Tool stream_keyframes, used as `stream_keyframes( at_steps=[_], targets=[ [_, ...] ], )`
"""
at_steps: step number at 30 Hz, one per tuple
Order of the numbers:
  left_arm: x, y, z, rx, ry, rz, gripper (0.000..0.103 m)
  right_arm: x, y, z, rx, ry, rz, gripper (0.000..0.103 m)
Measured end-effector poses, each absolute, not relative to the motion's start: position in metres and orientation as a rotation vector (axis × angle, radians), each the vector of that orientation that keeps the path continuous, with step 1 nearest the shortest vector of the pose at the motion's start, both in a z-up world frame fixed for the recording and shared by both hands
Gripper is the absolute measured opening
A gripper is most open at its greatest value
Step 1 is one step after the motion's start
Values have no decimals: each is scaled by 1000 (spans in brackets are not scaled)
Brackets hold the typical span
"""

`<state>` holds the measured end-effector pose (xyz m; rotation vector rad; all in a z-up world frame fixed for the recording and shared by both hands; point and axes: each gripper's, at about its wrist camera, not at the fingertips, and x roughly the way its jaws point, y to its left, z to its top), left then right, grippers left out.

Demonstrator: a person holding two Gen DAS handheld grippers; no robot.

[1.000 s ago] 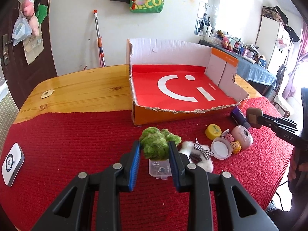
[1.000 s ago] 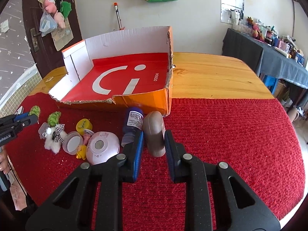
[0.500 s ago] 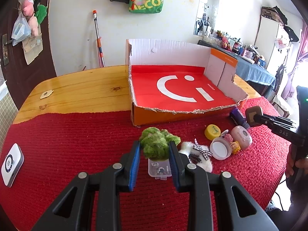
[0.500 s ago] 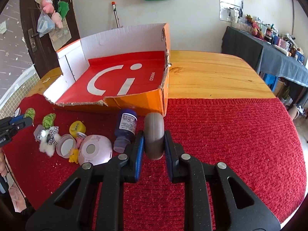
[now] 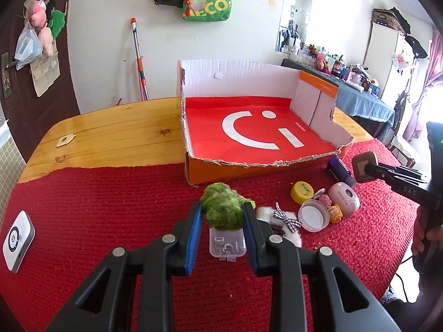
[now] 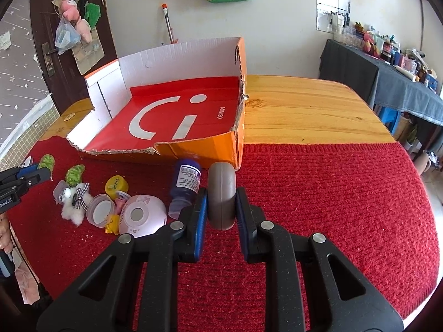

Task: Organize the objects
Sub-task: 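Carry the green ball with the left tool into the box while the right carries the case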

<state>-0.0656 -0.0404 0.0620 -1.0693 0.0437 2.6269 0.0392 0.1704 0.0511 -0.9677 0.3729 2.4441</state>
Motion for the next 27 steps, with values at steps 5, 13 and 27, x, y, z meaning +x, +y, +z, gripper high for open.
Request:
stream_keyframes(
  at_steps=[5,13,27],
  targets=[
    [-66,-38,71,-1052,44,2623,30,39,164,66,-941,373,2468,19],
    [-88,-23,99,-992,92,2604,30,18,164,104,-903,402,2575,19],
    [-172,8,70,-1211,233,2438,30,-55,244,70,-1181,855,2548,19]
  ],
)
